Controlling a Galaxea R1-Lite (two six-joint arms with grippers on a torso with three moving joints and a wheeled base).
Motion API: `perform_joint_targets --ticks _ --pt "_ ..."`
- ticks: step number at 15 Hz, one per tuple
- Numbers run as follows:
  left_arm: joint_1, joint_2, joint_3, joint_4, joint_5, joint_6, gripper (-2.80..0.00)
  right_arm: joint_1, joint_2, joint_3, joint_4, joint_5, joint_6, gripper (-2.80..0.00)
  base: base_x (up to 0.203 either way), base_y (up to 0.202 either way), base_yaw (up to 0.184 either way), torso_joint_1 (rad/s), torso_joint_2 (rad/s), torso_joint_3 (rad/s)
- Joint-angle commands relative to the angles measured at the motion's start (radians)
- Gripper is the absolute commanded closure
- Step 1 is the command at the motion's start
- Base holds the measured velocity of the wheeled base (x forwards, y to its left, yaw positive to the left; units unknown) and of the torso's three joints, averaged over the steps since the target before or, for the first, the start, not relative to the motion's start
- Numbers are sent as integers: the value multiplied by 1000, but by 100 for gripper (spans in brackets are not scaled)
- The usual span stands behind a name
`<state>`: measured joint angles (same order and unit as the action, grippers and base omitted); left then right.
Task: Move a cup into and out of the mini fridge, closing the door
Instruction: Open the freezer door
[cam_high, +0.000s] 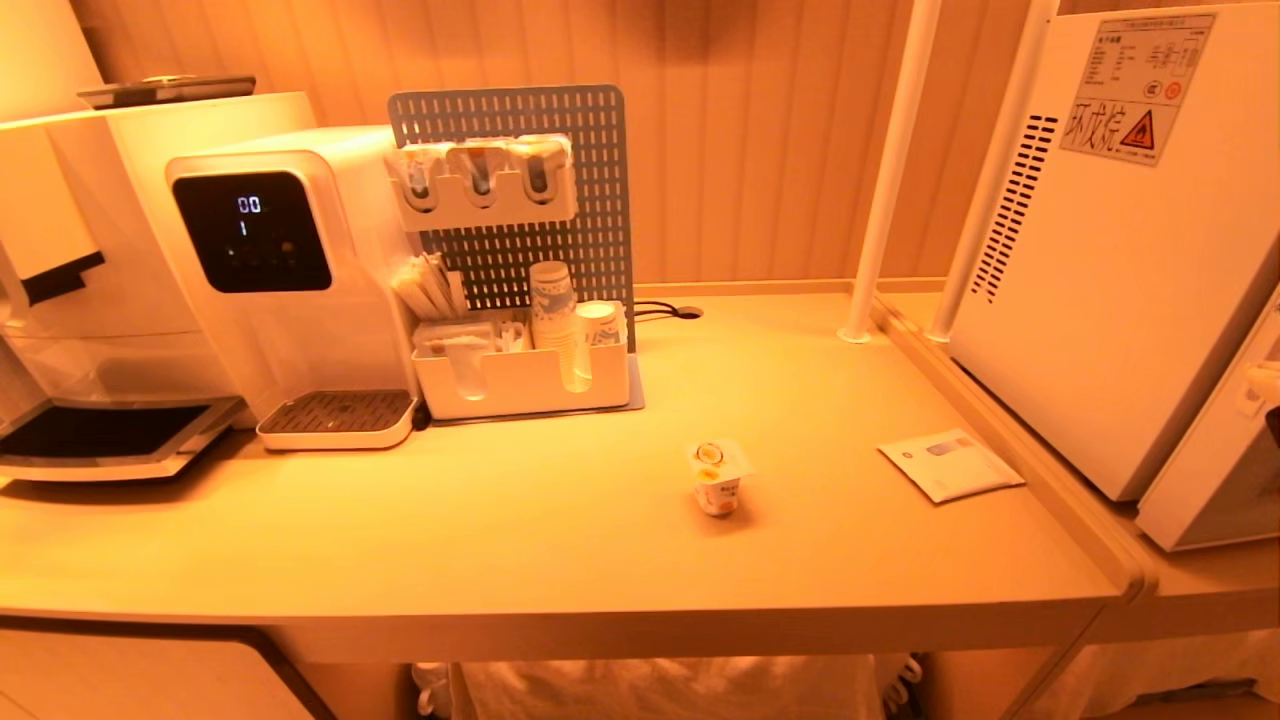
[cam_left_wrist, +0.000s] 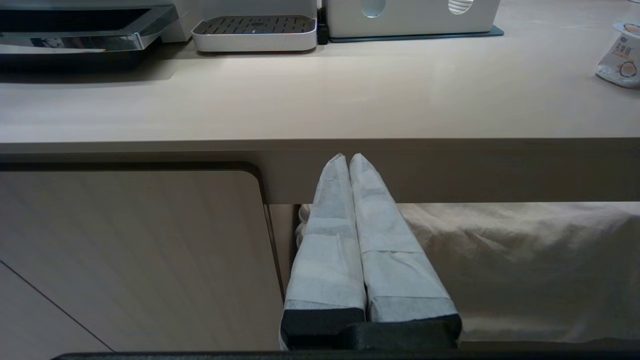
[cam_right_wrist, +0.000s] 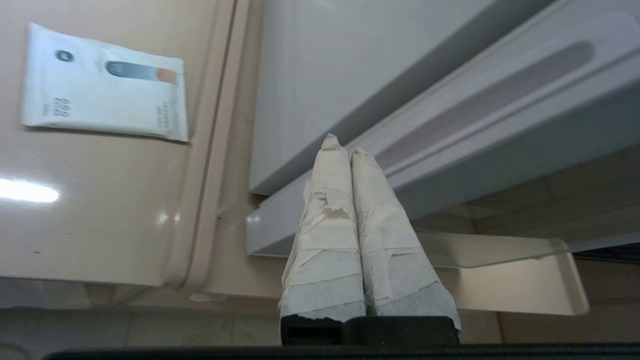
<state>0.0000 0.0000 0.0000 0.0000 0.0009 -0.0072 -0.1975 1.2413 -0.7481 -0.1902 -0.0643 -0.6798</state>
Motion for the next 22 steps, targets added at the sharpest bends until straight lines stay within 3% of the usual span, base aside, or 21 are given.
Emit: perform_joint_targets --ticks 1,3,5,7,22 --pt "0 0 0 0 1 -1 0 -17 -14 4 -5 -2 -22 0 0 0 0 0 0 0" --pt "0 0 0 0 1 0 0 -20 -19 4 -8 -22 -28 0 0 0 0 0 0 0" --pt "0 0 0 0 1 0 0 -20 -12 6 -3 -120 -26 0 0 0 0 0 0 0" --pt "0 0 0 0 1 0 0 -19 9 -14 -7 -162 2 0 0 0 0 0 0 0" --pt "0 0 0 0 1 0 0 -10 170 -74 -35 -175 62 0 0 0 0 0 0 0"
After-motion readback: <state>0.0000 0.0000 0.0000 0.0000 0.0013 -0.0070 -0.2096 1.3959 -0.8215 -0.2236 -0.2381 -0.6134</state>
